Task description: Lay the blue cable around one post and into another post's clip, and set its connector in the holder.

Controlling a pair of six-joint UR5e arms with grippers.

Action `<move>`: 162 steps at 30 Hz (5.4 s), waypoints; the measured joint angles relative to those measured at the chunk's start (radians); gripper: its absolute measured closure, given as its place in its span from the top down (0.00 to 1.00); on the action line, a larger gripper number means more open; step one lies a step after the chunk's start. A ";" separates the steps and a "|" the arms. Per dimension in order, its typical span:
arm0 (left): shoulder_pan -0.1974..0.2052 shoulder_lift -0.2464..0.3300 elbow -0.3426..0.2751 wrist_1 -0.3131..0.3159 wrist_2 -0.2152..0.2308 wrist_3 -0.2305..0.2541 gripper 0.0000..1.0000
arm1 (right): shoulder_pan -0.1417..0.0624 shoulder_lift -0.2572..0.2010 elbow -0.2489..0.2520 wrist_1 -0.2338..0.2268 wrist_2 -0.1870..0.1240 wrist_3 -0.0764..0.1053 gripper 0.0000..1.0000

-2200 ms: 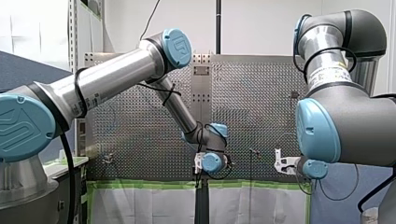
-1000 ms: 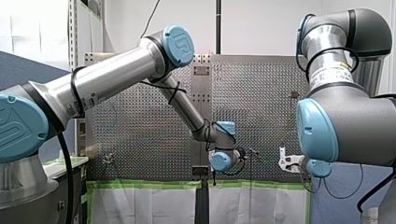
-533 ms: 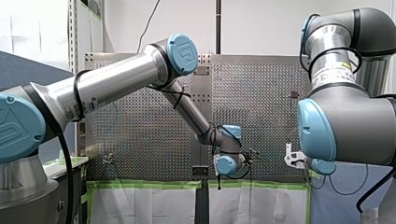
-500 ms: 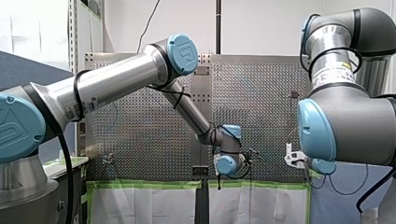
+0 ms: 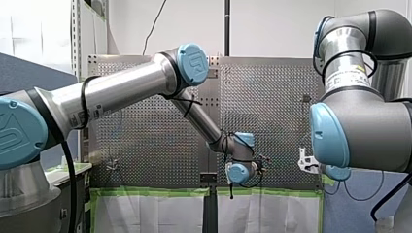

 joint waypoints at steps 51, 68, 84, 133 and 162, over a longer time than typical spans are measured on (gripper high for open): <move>0.050 -0.062 0.113 -0.063 0.049 -0.004 0.00 | 0.007 0.018 -0.080 0.066 0.053 -0.028 0.00; 0.053 -0.062 0.125 -0.084 0.079 0.011 0.00 | -0.010 0.019 -0.097 0.068 0.082 -0.023 0.00; 0.081 -0.063 0.130 -0.069 0.101 -0.013 0.00 | 0.007 0.019 -0.113 0.071 0.076 -0.029 0.00; 0.141 -0.119 0.250 -0.135 0.151 -0.077 0.05 | 0.047 0.021 -0.139 0.070 0.096 -0.030 0.00; 0.148 -0.059 0.171 -0.168 0.121 0.029 1.00 | 0.052 0.024 -0.139 0.083 0.093 -0.035 0.00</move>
